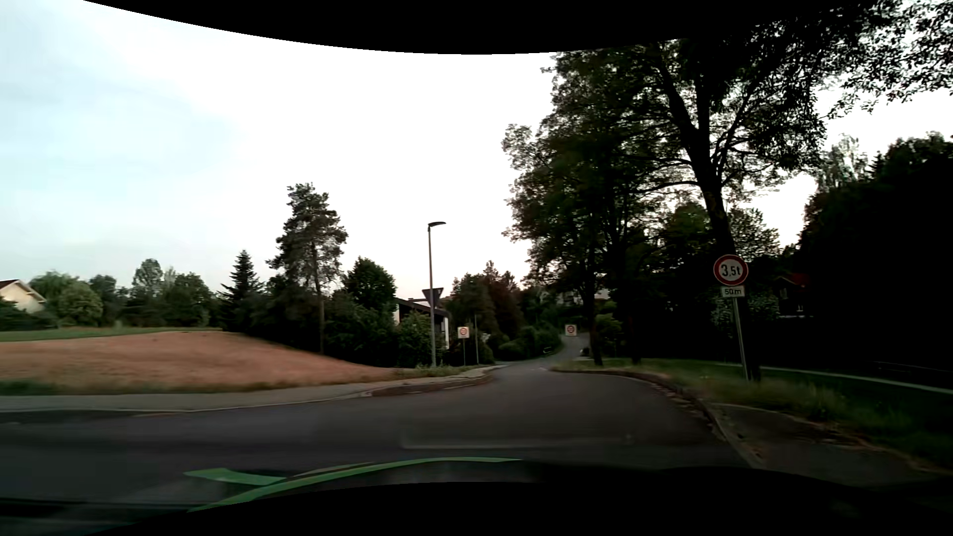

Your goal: Follow the waypoints while adhering to traffic rules and regulations

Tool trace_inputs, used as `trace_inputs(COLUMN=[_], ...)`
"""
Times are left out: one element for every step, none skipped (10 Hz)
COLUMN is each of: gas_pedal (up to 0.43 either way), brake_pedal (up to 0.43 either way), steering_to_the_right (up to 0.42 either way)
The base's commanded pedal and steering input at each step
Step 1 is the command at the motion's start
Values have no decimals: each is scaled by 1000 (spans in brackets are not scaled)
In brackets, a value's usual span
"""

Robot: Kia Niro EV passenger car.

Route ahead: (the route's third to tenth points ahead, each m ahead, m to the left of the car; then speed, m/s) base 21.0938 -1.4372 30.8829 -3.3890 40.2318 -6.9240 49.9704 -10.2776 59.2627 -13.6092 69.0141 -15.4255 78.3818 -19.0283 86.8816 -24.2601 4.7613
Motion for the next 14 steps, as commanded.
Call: trace_inputs(gas_pedal=[98,98,98,98,98,98,98,98,98,87,87,87,87,67], brake_pedal=[0,0,0,0,0,0,0,0,0,0,0,0,0,0], steering_to_the_right=[335,312,281,243,203,163,129,108,81,56,33,13,-8,-28])
